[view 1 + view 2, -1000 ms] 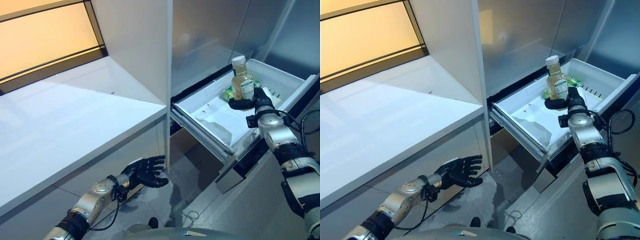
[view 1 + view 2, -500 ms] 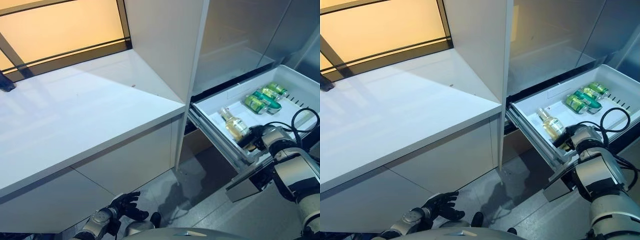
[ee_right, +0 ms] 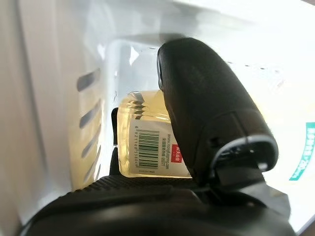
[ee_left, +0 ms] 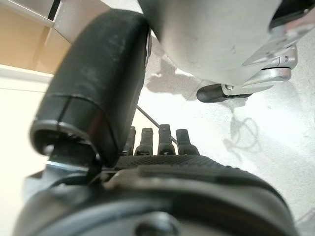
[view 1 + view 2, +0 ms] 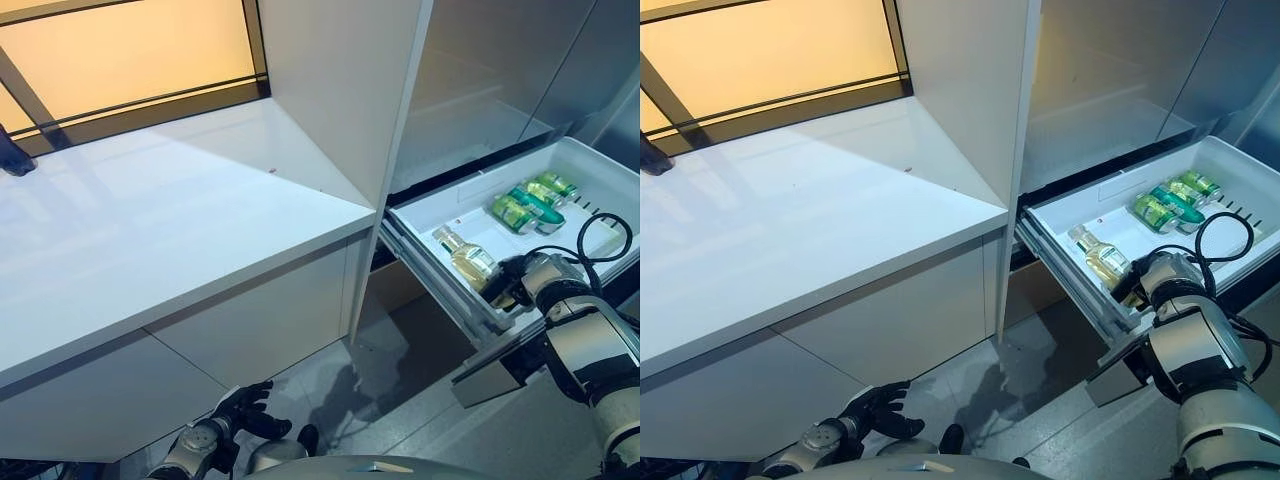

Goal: Put drinks into fridge and close the fridge

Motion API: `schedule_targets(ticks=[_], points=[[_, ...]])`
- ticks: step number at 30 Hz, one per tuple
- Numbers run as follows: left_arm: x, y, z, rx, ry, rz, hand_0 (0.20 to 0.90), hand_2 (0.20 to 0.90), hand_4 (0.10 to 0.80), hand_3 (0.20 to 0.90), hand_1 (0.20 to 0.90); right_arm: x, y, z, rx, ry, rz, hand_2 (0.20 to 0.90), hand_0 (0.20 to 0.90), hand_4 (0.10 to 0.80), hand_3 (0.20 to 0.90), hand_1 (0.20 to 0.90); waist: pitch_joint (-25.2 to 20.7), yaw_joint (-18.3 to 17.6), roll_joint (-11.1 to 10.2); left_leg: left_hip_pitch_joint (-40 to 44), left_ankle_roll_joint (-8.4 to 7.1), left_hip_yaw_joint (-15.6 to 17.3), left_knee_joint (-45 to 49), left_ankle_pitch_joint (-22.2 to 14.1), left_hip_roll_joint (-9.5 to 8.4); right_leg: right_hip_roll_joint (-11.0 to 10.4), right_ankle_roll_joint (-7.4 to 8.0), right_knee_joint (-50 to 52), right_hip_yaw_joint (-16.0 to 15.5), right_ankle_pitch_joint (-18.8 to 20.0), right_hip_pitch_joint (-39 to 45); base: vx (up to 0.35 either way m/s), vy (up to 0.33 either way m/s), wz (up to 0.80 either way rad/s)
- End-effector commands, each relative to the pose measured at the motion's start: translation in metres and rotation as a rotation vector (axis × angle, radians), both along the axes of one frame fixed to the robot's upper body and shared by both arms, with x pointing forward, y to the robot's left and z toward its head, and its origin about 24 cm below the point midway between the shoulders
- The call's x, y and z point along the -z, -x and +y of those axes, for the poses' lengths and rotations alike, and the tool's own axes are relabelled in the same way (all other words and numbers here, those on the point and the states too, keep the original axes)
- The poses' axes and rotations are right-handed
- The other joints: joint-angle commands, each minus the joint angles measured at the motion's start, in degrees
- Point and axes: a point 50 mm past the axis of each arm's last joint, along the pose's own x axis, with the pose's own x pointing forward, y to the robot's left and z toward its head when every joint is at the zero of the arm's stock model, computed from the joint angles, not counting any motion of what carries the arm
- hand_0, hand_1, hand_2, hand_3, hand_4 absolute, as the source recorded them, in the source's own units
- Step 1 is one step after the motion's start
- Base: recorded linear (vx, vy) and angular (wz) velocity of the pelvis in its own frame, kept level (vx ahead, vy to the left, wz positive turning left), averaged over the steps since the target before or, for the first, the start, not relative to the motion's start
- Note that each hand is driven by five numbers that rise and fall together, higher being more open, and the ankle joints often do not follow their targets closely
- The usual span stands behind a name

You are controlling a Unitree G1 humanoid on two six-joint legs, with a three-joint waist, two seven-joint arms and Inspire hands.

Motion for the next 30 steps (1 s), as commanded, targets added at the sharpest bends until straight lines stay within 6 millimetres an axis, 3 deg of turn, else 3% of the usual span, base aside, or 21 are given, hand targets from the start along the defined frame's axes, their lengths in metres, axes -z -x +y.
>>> schedule_targets(ticks=[1, 5, 10, 15, 18, 19, 24, 27, 30], points=[[0.005, 0.020, 0.014, 0.087, -0.078, 0.076, 0.900, 0.900, 0.800, 0.900, 0.900, -0.010, -0.004, -0.001, 0.049, -0.077, -0.022, 0.900, 0.900, 0.800, 0.900, 0.900, -2.68, -0.64, -2.29, -0.28, 0.67, 4.33, 0.06, -3.60, -0.67, -1.17, 2.35, 1.28, 3.05, 0.42, -0.73, 0.000, 0.000, 0.00], [0.006, 0.019, 0.011, 0.104, -0.079, 0.078, 0.900, 0.900, 0.800, 0.900, 0.900, -0.014, -0.014, 0.010, 0.058, -0.185, -0.167, 0.900, 0.900, 0.800, 0.900, 0.900, -3.01, -1.44, -2.35, 0.14, 0.57, 4.95, 0.06, -3.91, -0.55, -0.97, 2.39, 1.16, 3.71, 0.44, -0.56, 0.012, -0.004, -0.03], [0.006, 0.024, 0.013, 0.102, -0.082, 0.087, 0.900, 0.900, 0.800, 0.900, 0.900, -0.035, -0.031, 0.021, 0.056, -0.338, -0.402, 0.900, 0.900, 0.800, 0.900, 0.900, -3.38, -2.97, -2.42, 0.72, 0.44, 6.22, 0.06, -4.28, -0.28, -0.63, 2.40, 1.20, 4.99, 0.42, -0.54, 0.002, 0.003, -0.09], [0.007, 0.027, 0.014, 0.096, -0.085, 0.096, 0.900, 0.900, 0.800, 0.900, 0.900, -0.052, -0.036, 0.020, 0.074, -0.431, -0.556, 0.900, 0.900, 0.800, 0.900, 0.900, -3.47, -4.05, -2.52, 1.09, 0.40, 7.20, 0.06, -4.59, -0.12, -0.46, 2.42, 1.22, 5.94, 0.47, -0.60, -0.006, 0.003, -0.11], [0.008, 0.028, 0.014, 0.089, -0.086, 0.100, 0.900, 0.900, 0.800, 0.900, 0.900, -0.088, -0.047, 0.021, 0.107, -0.422, -0.871, 0.900, 0.900, 0.800, 0.900, 0.900, -3.39, -4.80, -2.51, 1.44, 0.35, 7.85, 0.06, -4.77, 0.05, -0.36, 2.46, 1.33, 6.40, 0.49, -0.51, -0.013, 0.005, -0.14], [0.008, 0.029, 0.014, 0.084, -0.085, 0.100, 0.900, 0.900, 0.800, 0.900, 0.900, -0.112, -0.050, 0.023, 0.125, -0.379, -1.071, 0.900, 0.900, 0.800, 0.900, 0.900, -3.38, -5.24, -2.41, 1.56, 0.36, 8.15, 0.06, -4.87, 0.14, -0.32, 2.53, 1.55, 6.67, 0.42, -0.60, -0.012, 0.008, -0.05], [0.011, 0.036, 0.009, 0.062, -0.074, 0.095, 0.900, 0.900, 0.800, 0.900, 0.900, -0.158, -0.028, 0.031, 0.178, -0.137, -1.624, 0.900, 0.900, 0.800, 0.900, 0.900, -3.38, -6.66, -1.87, 1.59, 0.51, 8.92, 0.06, -5.42, 0.14, -0.22, 2.90, 1.82, 7.68, 0.22, -1.03, -0.025, 0.014, -0.07], [0.012, 0.038, 0.006, 0.058, -0.071, 0.100, 0.900, 0.900, 0.800, 0.900, 0.900, -0.162, -0.013, 0.018, 0.276, -0.077, -1.772, 0.900, 0.900, 0.800, 0.900, 0.900, -3.55, -7.16, -1.64, 1.66, 0.60, 9.13, 0.06, -5.74, 0.04, -0.23, 3.10, 1.78, 8.06, 0.12, -1.07, -0.019, 0.017, -0.07], [0.013, 0.040, 0.005, 0.062, -0.075, 0.114, 0.900, 0.900, 0.800, 0.900, 0.900, -0.152, 0.002, -0.003, 0.438, -0.099, -1.835, 0.900, 0.900, 0.800, 0.900, 0.900, -3.74, -7.61, -1.54, 1.74, 0.64, 9.35, 0.06, -5.97, -0.05, -0.33, 3.25, 1.77, 8.28, 0.09, -1.17, -0.005, 0.004, -0.01]])
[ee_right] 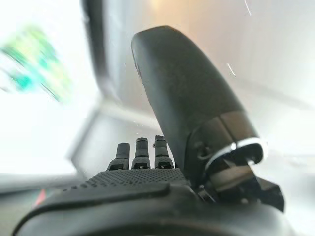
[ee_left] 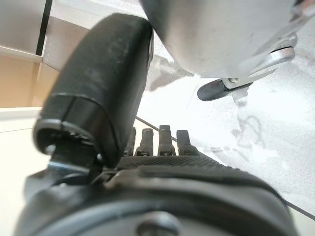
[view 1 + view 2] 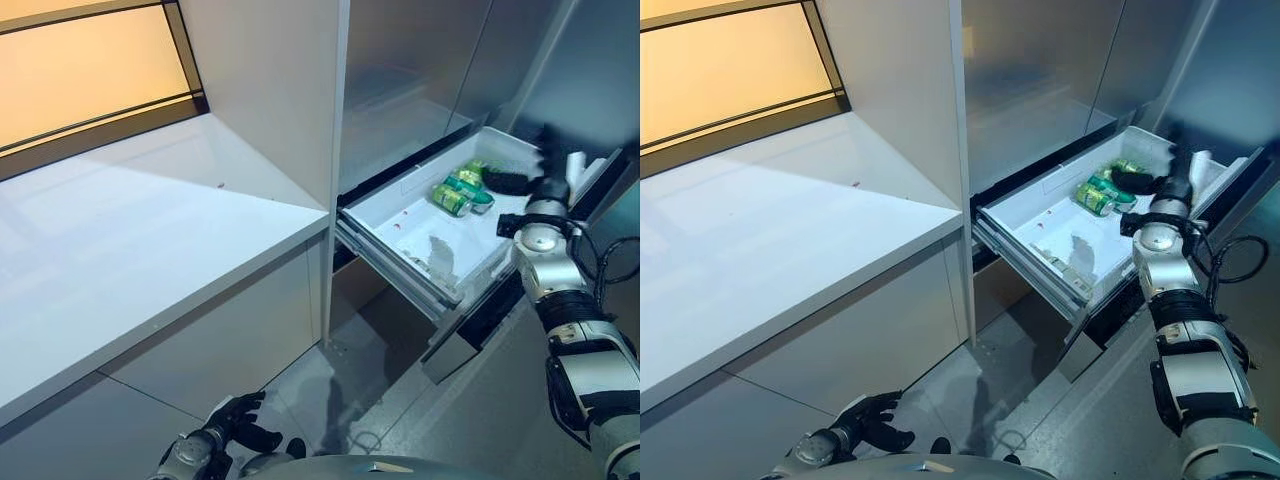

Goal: Put drinks into fridge and close the fridge

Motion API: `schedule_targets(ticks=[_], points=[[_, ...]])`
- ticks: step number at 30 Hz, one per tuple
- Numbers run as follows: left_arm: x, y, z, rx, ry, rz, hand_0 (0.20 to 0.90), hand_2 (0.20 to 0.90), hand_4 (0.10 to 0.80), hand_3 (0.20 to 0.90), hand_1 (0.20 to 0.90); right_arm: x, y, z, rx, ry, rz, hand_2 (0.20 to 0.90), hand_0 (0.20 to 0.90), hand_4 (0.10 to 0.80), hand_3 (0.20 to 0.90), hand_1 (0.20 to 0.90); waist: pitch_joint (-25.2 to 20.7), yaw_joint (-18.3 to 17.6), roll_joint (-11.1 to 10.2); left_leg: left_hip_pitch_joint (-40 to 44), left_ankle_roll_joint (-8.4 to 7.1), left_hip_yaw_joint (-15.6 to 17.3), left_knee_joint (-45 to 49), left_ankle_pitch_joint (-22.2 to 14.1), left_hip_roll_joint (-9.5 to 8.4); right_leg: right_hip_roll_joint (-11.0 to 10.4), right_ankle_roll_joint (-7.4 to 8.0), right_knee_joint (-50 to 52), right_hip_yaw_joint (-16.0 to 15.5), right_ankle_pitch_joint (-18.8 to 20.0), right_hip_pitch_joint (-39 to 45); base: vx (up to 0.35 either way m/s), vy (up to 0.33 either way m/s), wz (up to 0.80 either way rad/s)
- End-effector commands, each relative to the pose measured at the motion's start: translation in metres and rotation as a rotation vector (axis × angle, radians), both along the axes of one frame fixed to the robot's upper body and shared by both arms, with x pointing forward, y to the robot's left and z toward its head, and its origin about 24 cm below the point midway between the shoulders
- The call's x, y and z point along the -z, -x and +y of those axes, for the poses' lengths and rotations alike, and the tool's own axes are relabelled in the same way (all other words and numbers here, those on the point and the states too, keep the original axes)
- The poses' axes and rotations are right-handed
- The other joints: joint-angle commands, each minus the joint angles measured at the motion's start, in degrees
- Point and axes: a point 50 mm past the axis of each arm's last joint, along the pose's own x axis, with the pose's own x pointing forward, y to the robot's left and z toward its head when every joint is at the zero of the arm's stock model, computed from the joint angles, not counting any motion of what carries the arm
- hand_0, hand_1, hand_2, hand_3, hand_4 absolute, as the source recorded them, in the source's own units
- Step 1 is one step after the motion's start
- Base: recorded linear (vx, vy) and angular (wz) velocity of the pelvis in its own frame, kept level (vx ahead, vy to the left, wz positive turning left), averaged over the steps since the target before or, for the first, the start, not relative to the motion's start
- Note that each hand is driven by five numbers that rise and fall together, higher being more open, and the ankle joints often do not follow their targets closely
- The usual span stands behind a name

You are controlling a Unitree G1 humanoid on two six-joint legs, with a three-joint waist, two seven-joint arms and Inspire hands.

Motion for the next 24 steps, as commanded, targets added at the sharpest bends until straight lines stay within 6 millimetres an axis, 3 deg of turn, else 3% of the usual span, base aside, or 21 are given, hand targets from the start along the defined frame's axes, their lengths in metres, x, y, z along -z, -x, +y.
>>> schedule_targets(ticks=[1, 3, 5, 11, 14, 19, 21, 24], points=[[0.009, 0.020, -0.005, 0.058, -0.019, 0.083, 0.900, 0.900, 0.800, 0.900, 0.900, -0.035, 0.019, -0.028, 0.112, -0.037, -0.251, 0.900, 0.900, 0.800, 0.900, 0.900, -3.10, 0.05, -0.20, 0.35, 0.45, 4.82, 0.26, -5.51, -0.68, -0.79, 3.73, 1.71, 3.94, -0.40, -1.10, 0.000, 0.000, 0.00], [0.009, 0.020, -0.005, 0.071, -0.025, 0.092, 0.900, 0.900, 0.800, 0.900, 0.900, -0.012, 0.022, -0.037, 0.085, -0.181, -0.205, 0.900, 0.900, 0.800, 0.900, 0.900, -2.99, -0.18, -0.11, 0.37, 0.45, 4.93, 0.26, -5.57, -0.66, -0.94, 3.73, 1.74, 4.07, -0.36, -1.16, -0.012, -0.006, -0.08], [0.009, 0.019, -0.005, 0.075, -0.026, 0.092, 0.900, 0.900, 0.800, 0.900, 0.900, -0.003, 0.022, -0.036, 0.056, -0.231, -0.187, 0.900, 0.900, 0.800, 0.900, 0.900, -2.88, -0.26, -0.07, 0.40, 0.49, 4.98, 0.26, -5.55, -0.66, -0.98, 3.69, 1.89, 4.14, -0.38, -1.23, -0.003, -0.008, -0.10], [0.009, 0.015, -0.010, 0.087, -0.016, 0.082, 0.900, 0.900, 0.800, 0.900, 0.900, 0.032, 0.022, -0.025, -0.067, -0.429, -0.153, 0.900, 0.900, 0.800, 0.900, 0.900, -1.60, -1.05, 0.22, 0.98, 0.98, 5.62, 0.91, -5.65, -0.96, -1.35, 3.27, 4.06, 5.27, -1.01, -2.04, 0.032, -0.003, -0.13], [0.008, 0.010, -0.014, 0.093, -0.014, 0.067, 0.900, 0.900, 0.800, 0.900, 0.900, 0.040, 0.018, -0.014, -0.164, -0.503, -0.152, 0.900, 0.900, 0.800, 0.900, 0.900, 1.04, -0.96, 0.15, -1.73, 1.51, 4.47, 7.43, -7.32, -1.73, -2.02, 2.49, 8.79, 6.09, -2.25, -3.99, -0.026, 0.006, -0.16], [0.001, -0.015, -0.020, 0.104, -0.008, 0.000, 0.900, 0.900, 0.800, 0.900, 0.900, 0.032, 0.007, -0.006, -0.265, -0.566, -0.185, 0.900, 0.900, 0.800, 0.900, 0.900, 6.31, -0.44, -0.05, -8.08, 2.49, 2.63, 17.01, -9.94, -3.23, -2.48, 1.46, 16.25, 6.98, -3.99, -9.18, -0.130, -0.002, -0.07], [-0.010, -0.043, -0.024, 0.109, -0.011, -0.084, 0.900, 0.900, 0.800, 0.900, 0.900, 0.012, -0.007, 0.007, -0.367, -0.585, -0.219, 0.900, 0.900, 0.800, 0.900, 0.900, 11.12, 0.20, -0.30, -14.34, 3.39, 1.66, 23.27, -11.36, -4.07, -2.85, 0.76, 22.55, 7.02, -5.10, -15.11, -0.309, -0.015, -0.05], [-0.017, -0.060, -0.029, 0.113, -0.020, -0.143, 0.900, 0.900, 0.800, 0.900, 0.900, -0.008, -0.019, 0.022, -0.468, -0.540, -0.229, 0.900, 0.900, 0.800, 0.900, 0.900, 13.71, 1.03, -0.35, -19.78, 4.00, 0.41, 27.63, -12.17, -4.91, -3.00, 0.05, 27.53, 7.00, -6.16, -20.34, -0.213, 0.005, -0.10]])
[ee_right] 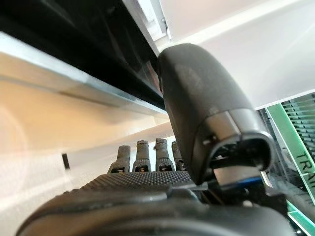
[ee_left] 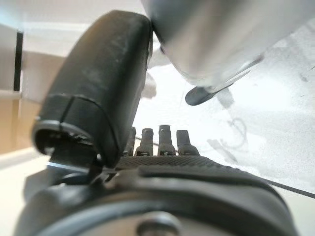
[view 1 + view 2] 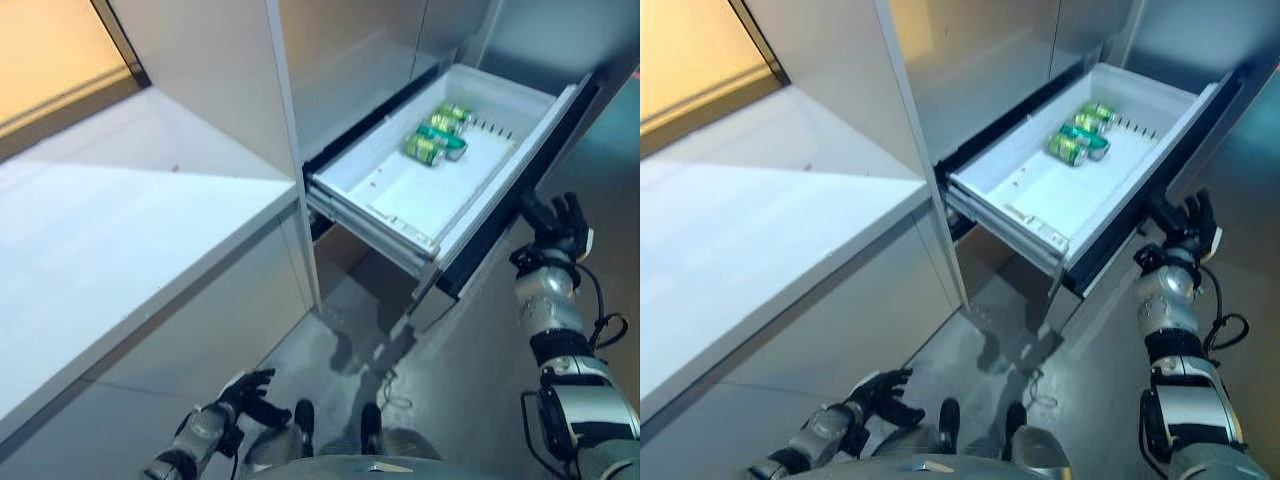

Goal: Put drinks into fridge and close the fridge

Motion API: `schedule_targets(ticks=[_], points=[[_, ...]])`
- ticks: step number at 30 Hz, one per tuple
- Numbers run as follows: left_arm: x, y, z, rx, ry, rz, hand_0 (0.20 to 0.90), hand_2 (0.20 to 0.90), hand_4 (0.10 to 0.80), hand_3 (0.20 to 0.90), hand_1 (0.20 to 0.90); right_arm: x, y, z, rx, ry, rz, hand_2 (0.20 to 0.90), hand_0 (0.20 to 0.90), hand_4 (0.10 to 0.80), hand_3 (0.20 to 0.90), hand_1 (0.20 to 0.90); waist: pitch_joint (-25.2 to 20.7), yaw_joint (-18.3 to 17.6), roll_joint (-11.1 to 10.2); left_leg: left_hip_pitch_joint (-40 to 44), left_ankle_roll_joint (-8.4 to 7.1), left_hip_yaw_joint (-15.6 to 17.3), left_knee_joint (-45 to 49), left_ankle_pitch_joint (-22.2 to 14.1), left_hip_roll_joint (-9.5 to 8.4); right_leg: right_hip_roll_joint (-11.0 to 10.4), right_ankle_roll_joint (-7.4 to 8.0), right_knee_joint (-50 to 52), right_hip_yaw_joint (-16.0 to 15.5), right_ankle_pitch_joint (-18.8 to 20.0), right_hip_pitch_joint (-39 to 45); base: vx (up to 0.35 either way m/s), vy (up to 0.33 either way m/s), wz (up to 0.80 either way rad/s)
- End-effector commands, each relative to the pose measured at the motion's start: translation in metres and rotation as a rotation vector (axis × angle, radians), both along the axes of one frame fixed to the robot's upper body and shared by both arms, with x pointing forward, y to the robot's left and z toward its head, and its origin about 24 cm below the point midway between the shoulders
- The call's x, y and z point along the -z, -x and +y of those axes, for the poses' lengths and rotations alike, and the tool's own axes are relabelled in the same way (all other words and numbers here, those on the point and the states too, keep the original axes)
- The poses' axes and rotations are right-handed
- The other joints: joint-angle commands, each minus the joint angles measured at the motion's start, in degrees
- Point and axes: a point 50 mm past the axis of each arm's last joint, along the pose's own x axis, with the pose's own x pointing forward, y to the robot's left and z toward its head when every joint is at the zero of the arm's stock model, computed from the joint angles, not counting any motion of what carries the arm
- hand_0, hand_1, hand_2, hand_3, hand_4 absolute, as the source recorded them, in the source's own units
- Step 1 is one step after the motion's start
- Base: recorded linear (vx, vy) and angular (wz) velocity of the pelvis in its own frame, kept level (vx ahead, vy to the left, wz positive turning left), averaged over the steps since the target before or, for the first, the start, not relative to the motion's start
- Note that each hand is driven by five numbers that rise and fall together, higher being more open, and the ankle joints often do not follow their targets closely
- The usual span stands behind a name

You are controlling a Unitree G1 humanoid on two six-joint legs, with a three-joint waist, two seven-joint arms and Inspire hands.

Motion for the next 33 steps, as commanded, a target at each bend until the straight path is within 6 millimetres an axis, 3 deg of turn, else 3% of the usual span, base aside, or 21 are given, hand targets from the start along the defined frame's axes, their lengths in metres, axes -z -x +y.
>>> schedule_targets(ticks=[1, 9, 11, 17, 25, 33], points=[[0.002, 0.003, -0.012, 0.017, -0.002, -0.015, 0.900, 0.900, 0.800, 0.900, 0.900, -0.063, -0.025, 0.035, -0.240, 0.194, -0.192, 0.900, 0.900, 0.800, 0.900, 0.900, 2.29, 4.38, -1.98, -8.64, 4.51, -2.72, 12.54, -8.19, -5.27, -2.36, 0.39, 11.72, 2.60, -3.29, -6.41, -0.201, 0.033, -0.09], [-0.007, -0.012, -0.020, -0.006, 0.027, -0.089, 0.900, 0.900, 0.800, 0.900, 0.900, -0.117, -0.037, 0.090, -0.454, 0.442, -0.376, 0.900, 0.900, 0.800, 0.900, 0.900, 4.13, 6.37, -0.74, -15.25, 4.68, -4.21, 16.89, -8.15, -7.27, -2.93, -0.38, 19.67, 1.61, -5.95, -13.61, -0.046, 0.063, 0.01], [-0.007, -0.012, -0.019, -0.004, 0.027, -0.089, 0.900, 0.900, 0.800, 0.900, 0.900, -0.139, -0.042, 0.116, -0.553, 0.510, -0.425, 0.900, 0.900, 0.800, 0.900, 0.900, 4.45, 7.70, -0.02, -16.19, 4.53, -4.87, 16.68, -7.46, -7.90, -3.38, -0.42, 20.59, 0.84, -6.40, -14.55, -0.018, 0.082, 0.01], [0.000, 0.001, -0.014, 0.000, 0.016, -0.043, 0.900, 0.900, 0.800, 0.900, 0.900, -0.160, -0.046, 0.148, -0.675, 0.672, -0.433, 0.900, 0.900, 0.800, 0.900, 0.900, 4.44, 9.83, 0.98, -15.40, 4.10, -6.22, 15.27, -6.26, -8.45, -4.38, -0.53, 20.64, -0.54, -6.82, -13.63, 0.041, 0.063, 0.11], [0.002, 0.010, -0.011, 0.041, 0.018, -0.023, 0.900, 0.900, 0.800, 0.900, 0.900, -0.178, -0.050, 0.158, -0.650, 0.682, -0.444, 0.900, 0.900, 0.800, 0.900, 0.900, 3.93, 12.12, 1.32, -10.96, 3.71, -7.72, 10.22, -4.86, -7.68, -5.77, 0.48, 16.22, -2.63, -5.94, -8.78, 0.055, 0.026, 0.16], [0.005, 0.016, -0.009, 0.074, -0.003, -0.007, 0.900, 0.900, 0.800, 0.900, 0.900, -0.169, -0.055, 0.146, -0.589, 0.647, -0.374, 0.900, 0.900, 0.800, 0.900, 0.900, 1.80, 12.53, 0.21, -6.05, 3.59, -8.00, 3.87, -3.20, -6.12, -5.84, 1.97, 9.10, -3.47, -3.27, -4.12, 0.035, -0.013, 0.18]])
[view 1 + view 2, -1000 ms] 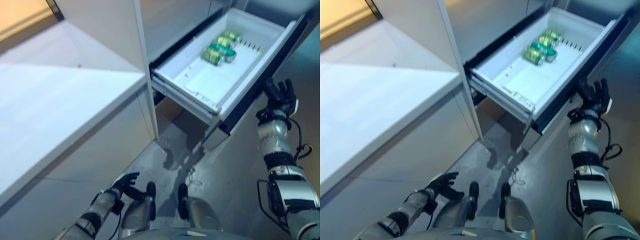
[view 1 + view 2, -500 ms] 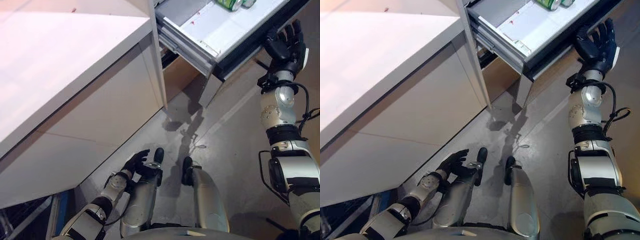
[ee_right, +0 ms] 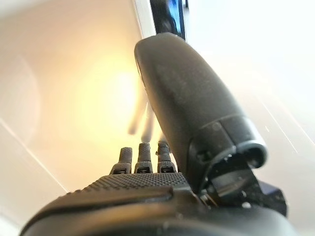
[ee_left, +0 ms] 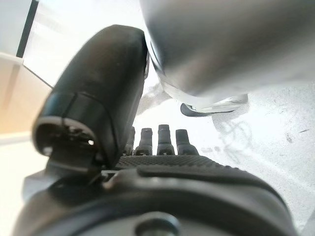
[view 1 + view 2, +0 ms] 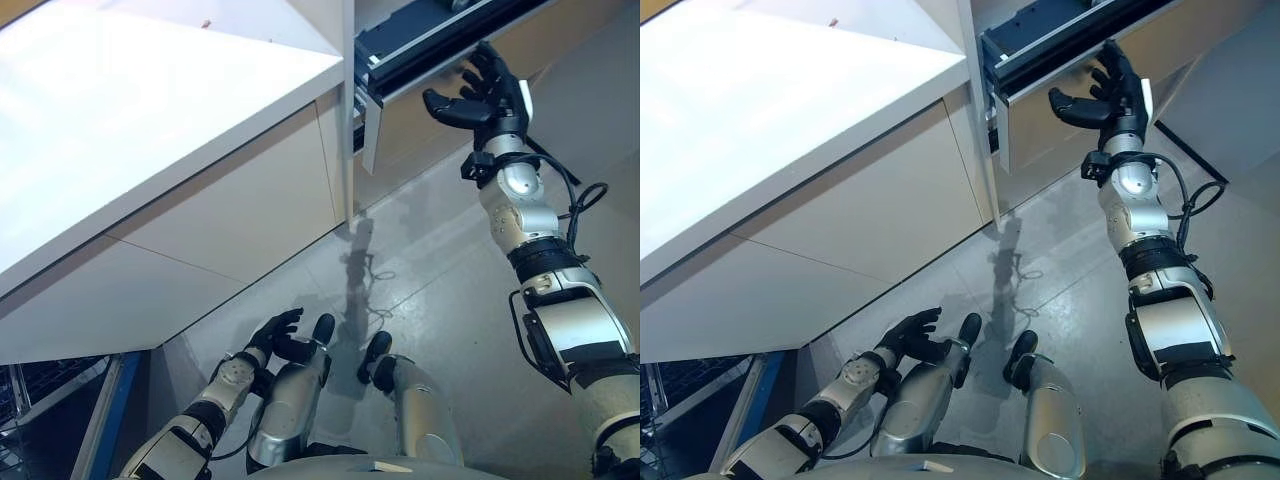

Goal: Put drinks into fridge and close the fridge

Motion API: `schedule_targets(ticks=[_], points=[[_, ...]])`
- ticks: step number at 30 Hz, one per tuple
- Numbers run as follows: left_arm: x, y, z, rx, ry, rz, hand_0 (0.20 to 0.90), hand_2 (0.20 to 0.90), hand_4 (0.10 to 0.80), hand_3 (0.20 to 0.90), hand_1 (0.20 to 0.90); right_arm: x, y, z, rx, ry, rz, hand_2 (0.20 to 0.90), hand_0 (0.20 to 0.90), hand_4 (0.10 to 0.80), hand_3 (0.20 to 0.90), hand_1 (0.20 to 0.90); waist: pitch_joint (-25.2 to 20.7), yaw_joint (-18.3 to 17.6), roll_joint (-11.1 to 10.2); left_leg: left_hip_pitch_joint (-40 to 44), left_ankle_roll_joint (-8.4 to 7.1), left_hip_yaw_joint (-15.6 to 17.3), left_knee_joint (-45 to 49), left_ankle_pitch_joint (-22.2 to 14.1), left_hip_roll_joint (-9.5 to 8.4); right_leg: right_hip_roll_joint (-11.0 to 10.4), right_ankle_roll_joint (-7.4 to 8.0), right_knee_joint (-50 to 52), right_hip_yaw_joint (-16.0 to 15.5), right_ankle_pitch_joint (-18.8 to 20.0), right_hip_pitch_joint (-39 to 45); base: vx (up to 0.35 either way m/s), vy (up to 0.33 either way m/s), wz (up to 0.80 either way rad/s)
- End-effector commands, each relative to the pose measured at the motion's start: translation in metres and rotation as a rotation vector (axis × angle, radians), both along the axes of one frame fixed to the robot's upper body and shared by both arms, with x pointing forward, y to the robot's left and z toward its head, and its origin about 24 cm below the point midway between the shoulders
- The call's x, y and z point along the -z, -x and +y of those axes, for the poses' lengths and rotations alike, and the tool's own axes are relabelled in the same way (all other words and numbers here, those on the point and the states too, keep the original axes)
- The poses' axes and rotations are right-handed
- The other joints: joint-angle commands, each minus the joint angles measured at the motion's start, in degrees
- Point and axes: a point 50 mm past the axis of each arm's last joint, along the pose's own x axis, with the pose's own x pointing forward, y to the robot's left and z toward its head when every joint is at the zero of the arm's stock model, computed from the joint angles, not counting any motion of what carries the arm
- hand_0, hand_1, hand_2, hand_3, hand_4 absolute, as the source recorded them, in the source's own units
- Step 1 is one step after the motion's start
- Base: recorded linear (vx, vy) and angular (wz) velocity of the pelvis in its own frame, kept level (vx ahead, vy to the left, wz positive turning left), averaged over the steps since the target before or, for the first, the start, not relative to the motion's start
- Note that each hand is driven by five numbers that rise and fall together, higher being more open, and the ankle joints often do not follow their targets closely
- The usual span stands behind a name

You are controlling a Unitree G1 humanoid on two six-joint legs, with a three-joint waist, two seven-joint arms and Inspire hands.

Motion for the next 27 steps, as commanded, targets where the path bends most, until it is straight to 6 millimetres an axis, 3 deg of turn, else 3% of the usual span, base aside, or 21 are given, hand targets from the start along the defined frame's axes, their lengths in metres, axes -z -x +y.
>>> schedule_targets(ticks=[1, 10, 15, 17, 19, 21, 22, 24, 27], points=[[0.026, 0.055, 0.031, 0.078, -0.142, 0.150, 0.900, 0.900, 0.800, 0.900, 0.900, -0.063, 0.002, 0.039, -0.144, 0.077, -0.228, 0.900, 0.900, 0.800, 0.900, 0.900, -6.08, 3.21, -3.30, 2.19, 5.26, 4.46, -2.51, -1.20, -2.43, -1.22, 4.81, -3.45, 11.09, 3.93, 3.10, 0.009, -0.025, 0.28], [0.030, 0.059, 0.038, 0.057, -0.173, 0.191, 0.900, 0.900, 0.800, 0.900, 0.900, -0.028, -0.002, 0.014, -0.082, -0.020, -0.106, 0.900, 0.900, 0.800, 0.900, 0.900, -9.56, 0.06, -4.98, 7.08, 4.62, 8.29, -9.71, 0.33, -0.38, 0.53, 5.94, -12.74, 12.50, 7.56, 7.25, -0.013, -0.031, 0.05], [0.033, 0.063, 0.039, -0.014, -0.115, 0.241, 0.900, 0.900, 0.800, 0.900, 0.900, 0.030, 0.005, 0.001, -0.114, -0.085, 0.056, 0.900, 0.900, 0.800, 0.900, 0.900, -12.76, -2.80, -5.67, 10.85, 3.98, 10.93, -14.79, 1.08, 0.78, 1.85, 6.32, -18.25, 14.38, 9.29, 10.22, -0.004, -0.008, -0.23], [0.036, 0.068, 0.039, -0.056, -0.089, 0.259, 0.900, 0.900, 0.800, 0.900, 0.900, 0.060, 0.013, -0.005, -0.116, -0.105, 0.137, 0.900, 0.900, 0.800, 0.900, 0.900, -14.37, -3.99, -5.97, 12.39, 3.75, 12.23, -16.67, 1.43, 1.30, 2.28, 6.42, -20.40, 14.98, 10.11, 11.42, 0.022, -0.020, -0.22], [0.038, 0.072, 0.039, -0.104, -0.058, 0.281, 0.900, 0.900, 0.800, 0.900, 0.900, 0.104, 0.026, -0.010, -0.102, -0.136, 0.259, 0.900, 0.900, 0.800, 0.900, 0.900, -16.57, -5.27, -6.31, 13.85, 3.39, 13.50, -18.65, 1.79, 1.84, 2.80, 6.51, -22.60, 15.60, 10.89, 12.59, 0.022, -0.043, -0.30], [0.040, 0.075, 0.039, -0.128, -0.044, 0.294, 0.900, 0.900, 0.800, 0.900, 0.900, 0.129, 0.036, -0.009, -0.103, -0.151, 0.341, 0.900, 0.900, 0.800, 0.900, 0.900, -17.66, -5.92, -6.40, 14.56, 3.23, 14.13, -19.63, 2.06, 2.10, 3.06, 6.51, -23.54, 15.80, 11.20, 13.19, 0.022, -0.041, -0.18], [0.042, 0.080, 0.039, -0.152, -0.031, 0.314, 0.900, 0.900, 0.800, 0.900, 0.900, 0.160, 0.050, -0.008, -0.099, -0.165, 0.423, 0.900, 0.900, 0.800, 0.900, 0.900, -18.87, -6.60, -6.49, 15.43, 3.08, 14.81, -20.70, 2.29, 2.39, 3.42, 6.47, -24.47, 16.09, 11.42, 13.86, 0.023, -0.048, -0.19], [0.045, 0.085, 0.039, -0.190, -0.007, 0.332, 0.900, 0.900, 0.800, 0.900, 0.900, 0.200, 0.073, -0.010, -0.092, -0.172, 0.546, 0.900, 0.900, 0.800, 0.900, 0.900, -20.00, -7.23, -6.55, 16.28, 2.90, 15.60, -21.62, 2.52, 2.75, 3.66, 6.51, -25.41, 16.10, 11.65, 14.65, 0.012, -0.060, -0.16], [0.048, 0.092, 0.039, -0.236, 0.031, 0.349, 0.900, 0.900, 0.800, 0.900, 0.900, 0.249, 0.111, -0.013, -0.081, -0.198, 0.708, 0.900, 0.900, 0.800, 0.900, 0.900, -21.27, -7.85, -6.52, 17.05, 2.69, 16.43, -22.19, 2.61, 3.14, 3.89, 6.54, -26.34, 15.94, 11.74, 15.58, -0.003, -0.052, -0.13]])
